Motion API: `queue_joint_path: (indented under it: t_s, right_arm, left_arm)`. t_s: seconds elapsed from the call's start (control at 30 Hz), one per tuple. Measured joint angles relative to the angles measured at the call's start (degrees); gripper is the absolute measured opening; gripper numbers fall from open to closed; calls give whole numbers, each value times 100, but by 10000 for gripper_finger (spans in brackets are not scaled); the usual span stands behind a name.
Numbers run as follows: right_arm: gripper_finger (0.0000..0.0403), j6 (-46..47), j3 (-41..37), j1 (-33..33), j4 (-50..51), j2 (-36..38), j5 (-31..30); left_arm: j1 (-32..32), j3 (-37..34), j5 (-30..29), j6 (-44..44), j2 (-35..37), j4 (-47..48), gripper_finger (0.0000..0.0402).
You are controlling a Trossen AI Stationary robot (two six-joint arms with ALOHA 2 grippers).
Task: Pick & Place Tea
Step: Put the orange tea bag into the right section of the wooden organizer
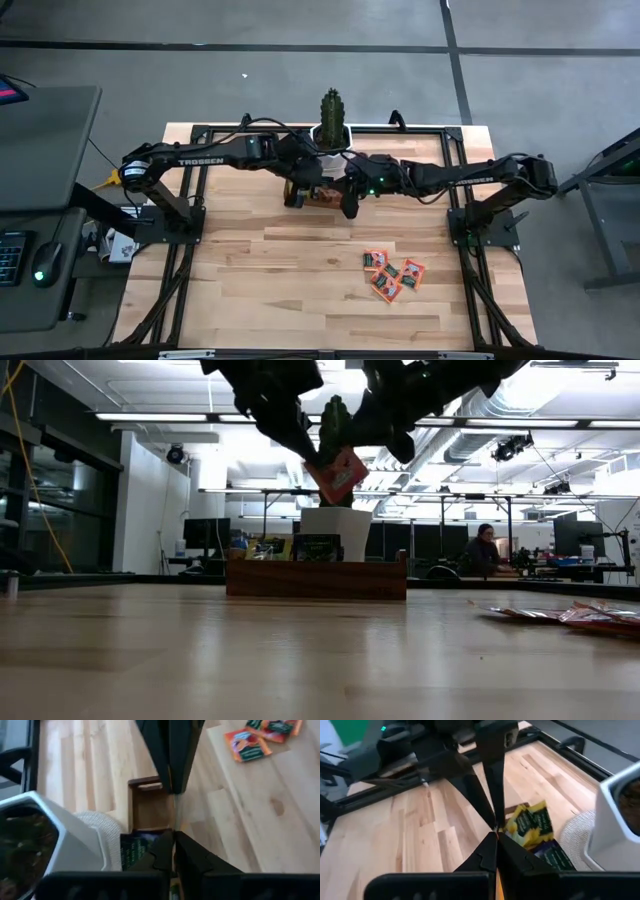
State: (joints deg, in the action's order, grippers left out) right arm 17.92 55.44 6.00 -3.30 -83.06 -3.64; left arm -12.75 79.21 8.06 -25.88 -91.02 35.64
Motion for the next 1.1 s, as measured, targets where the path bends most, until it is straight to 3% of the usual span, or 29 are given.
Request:
queue_joint_path:
  t_s: [0.4, 0.53, 0.73, 1.1]
  right_arm:
    - [0, 152, 0, 7, 846, 3, -586]
    - [0, 154, 0, 38, 919, 3, -717]
    - [0, 128, -22, 189, 932, 3, -661]
    - [0, 608, -1696, 435, -1782, 228, -348]
  left_arm:
    - [-371, -2, -379, -88, 379, 356, 151]
    - [-688, -256, -281, -86, 728, 241, 164]
    - [-1110, -1099, 546, 101, 1320, -565, 165]
    - [-1086, -2540, 1369, 829, 2053, -2192, 166]
